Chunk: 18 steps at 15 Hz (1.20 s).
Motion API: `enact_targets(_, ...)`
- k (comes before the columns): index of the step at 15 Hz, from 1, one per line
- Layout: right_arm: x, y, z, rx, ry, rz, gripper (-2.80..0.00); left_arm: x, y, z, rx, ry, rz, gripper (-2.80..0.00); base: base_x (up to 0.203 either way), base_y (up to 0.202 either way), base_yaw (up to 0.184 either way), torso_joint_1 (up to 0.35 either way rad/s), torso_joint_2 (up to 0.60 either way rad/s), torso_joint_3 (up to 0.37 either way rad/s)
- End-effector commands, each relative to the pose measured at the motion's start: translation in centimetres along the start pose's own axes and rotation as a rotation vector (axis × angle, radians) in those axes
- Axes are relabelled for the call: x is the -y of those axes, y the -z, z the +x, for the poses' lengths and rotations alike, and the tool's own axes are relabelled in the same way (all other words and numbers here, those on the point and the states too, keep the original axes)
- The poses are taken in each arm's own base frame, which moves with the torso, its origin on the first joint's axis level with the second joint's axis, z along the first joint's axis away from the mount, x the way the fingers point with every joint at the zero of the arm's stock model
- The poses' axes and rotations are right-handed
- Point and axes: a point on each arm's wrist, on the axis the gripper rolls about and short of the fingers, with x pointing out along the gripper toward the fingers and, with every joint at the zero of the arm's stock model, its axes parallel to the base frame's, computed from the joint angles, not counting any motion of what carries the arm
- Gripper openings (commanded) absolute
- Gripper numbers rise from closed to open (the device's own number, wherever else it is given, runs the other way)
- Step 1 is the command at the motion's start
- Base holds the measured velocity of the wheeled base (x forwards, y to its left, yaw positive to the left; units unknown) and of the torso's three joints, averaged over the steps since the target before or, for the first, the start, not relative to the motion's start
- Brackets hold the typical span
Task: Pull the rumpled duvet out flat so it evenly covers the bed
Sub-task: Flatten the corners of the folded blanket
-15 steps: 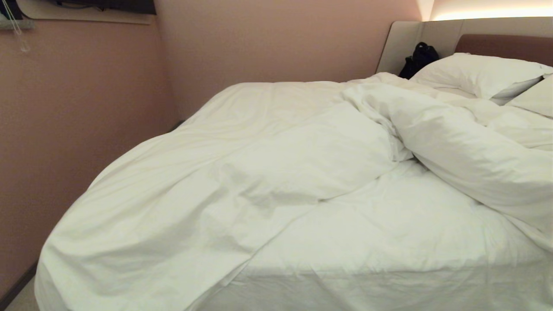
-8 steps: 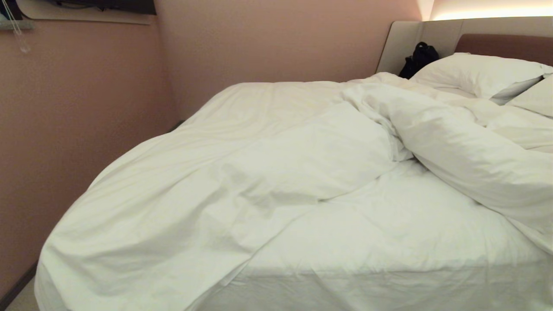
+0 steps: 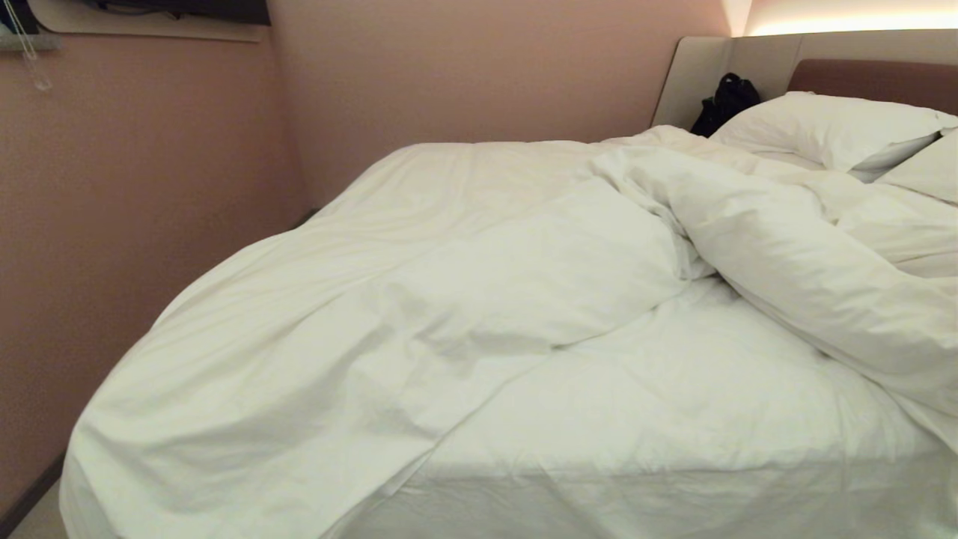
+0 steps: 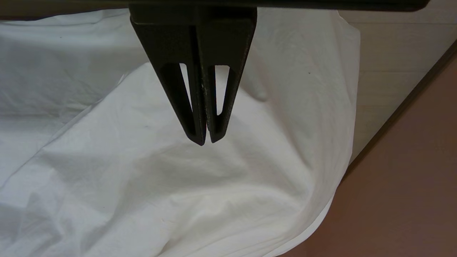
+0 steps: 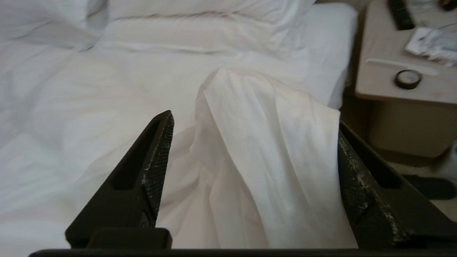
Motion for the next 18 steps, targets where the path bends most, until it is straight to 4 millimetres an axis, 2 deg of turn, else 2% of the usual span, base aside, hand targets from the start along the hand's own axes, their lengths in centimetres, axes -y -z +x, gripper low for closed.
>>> enact_targets(1, 0.7, 1.7, -4.6, -0.503, -0.469, -0.003, 0.0, 0.0, 0.0, 0.0, 0.001, -0.001, 0.0, -2.8, 0.0, 0.0, 0.0, 0.0, 0.0, 0.0)
enact_targets(3, 0.9, 1.8, -5.4, -0.548, -0.496, -0.035, 0.0, 0.0, 0.0, 0.0, 0.001, -0.001, 0.0, -2.8, 0.0, 0.0, 0.0, 0.0, 0.0, 0.0)
enact_targets(8, 0.9, 1.5, -5.9, -0.554, -0.541, -0.027, 0.0, 0.0, 0.0, 0.0, 0.001, -0.001, 0.0, -2.8, 0.0, 0.0, 0.0, 0.0, 0.0, 0.0)
enact_targets(10, 1.0, 0.8, -7.6, -0.591, -0.713, 0.009, 0.0, 0.0, 0.0, 0.0, 0.001, -0.001, 0.0, -2.8, 0.0, 0.0, 0.0, 0.0, 0.0, 0.0)
enact_targets(14, 1.5, -0.1, -10.3, -0.645, -0.897, 0.04, 0.0, 0.0, 0.0, 0.0, 0.001, -0.001, 0.0, -2.8, 0.0, 0.0, 0.0, 0.0, 0.0, 0.0)
enact_targets(18, 2.2, -0.8, -12.5, -0.639, -0.971, 0.048, 0.0, 0.0, 0.0, 0.0, 0.001, -0.001, 0.0, -2.8, 0.0, 0.0, 0.0, 0.0, 0.0, 0.0)
